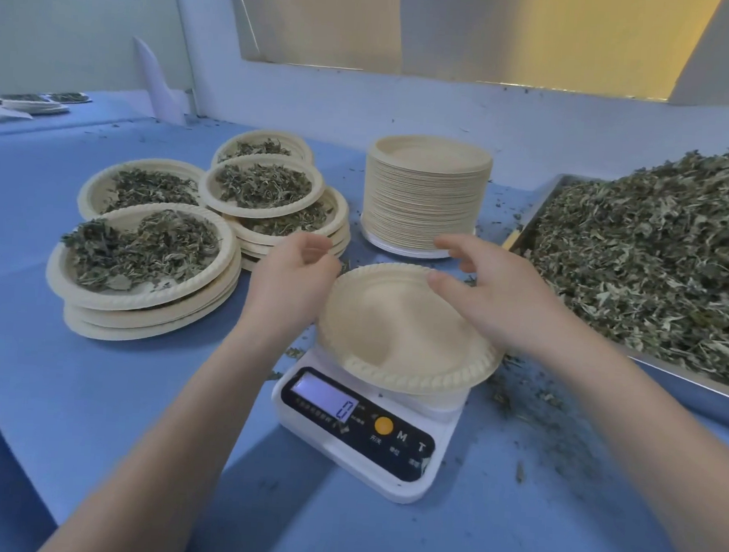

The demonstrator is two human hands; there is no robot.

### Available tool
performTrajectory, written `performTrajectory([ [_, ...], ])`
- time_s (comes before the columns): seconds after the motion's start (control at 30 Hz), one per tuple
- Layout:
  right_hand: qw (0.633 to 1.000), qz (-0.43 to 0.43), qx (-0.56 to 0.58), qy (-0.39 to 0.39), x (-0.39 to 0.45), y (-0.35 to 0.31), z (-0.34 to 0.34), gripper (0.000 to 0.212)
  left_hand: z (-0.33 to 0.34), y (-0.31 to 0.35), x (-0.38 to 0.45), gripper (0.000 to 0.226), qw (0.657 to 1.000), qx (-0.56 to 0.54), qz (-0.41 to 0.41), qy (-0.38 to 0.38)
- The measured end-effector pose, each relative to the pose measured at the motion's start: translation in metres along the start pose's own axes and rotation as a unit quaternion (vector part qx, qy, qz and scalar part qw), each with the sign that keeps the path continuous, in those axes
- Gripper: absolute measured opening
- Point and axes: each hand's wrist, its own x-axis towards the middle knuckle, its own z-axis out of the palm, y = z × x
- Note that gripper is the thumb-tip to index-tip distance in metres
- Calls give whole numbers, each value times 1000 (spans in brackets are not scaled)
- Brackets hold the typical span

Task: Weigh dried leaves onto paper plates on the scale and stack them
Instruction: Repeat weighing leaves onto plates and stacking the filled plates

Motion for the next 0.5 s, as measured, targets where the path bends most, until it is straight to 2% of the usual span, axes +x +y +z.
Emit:
performTrajectory([
  [0.17, 1000, -15, 6, -6, -2, 0, -3, 50, 2, 6, 0, 24, 999, 42, 23, -9],
  [0.33, 999, -26, 9, -46, -5, 1, -10, 63, 5, 13, -9, 30, 997, 69, 41, 1],
  [0.43, 999, -19, 16, -37, -4, 4, -17, 63, 14, 31, -13, 30, 980, 143, 134, 44],
  [0.5, 999, -18, 12, -24, -4, 7, -24, 61, 32, 52, -15, 29, 963, 178, 203, 13],
])
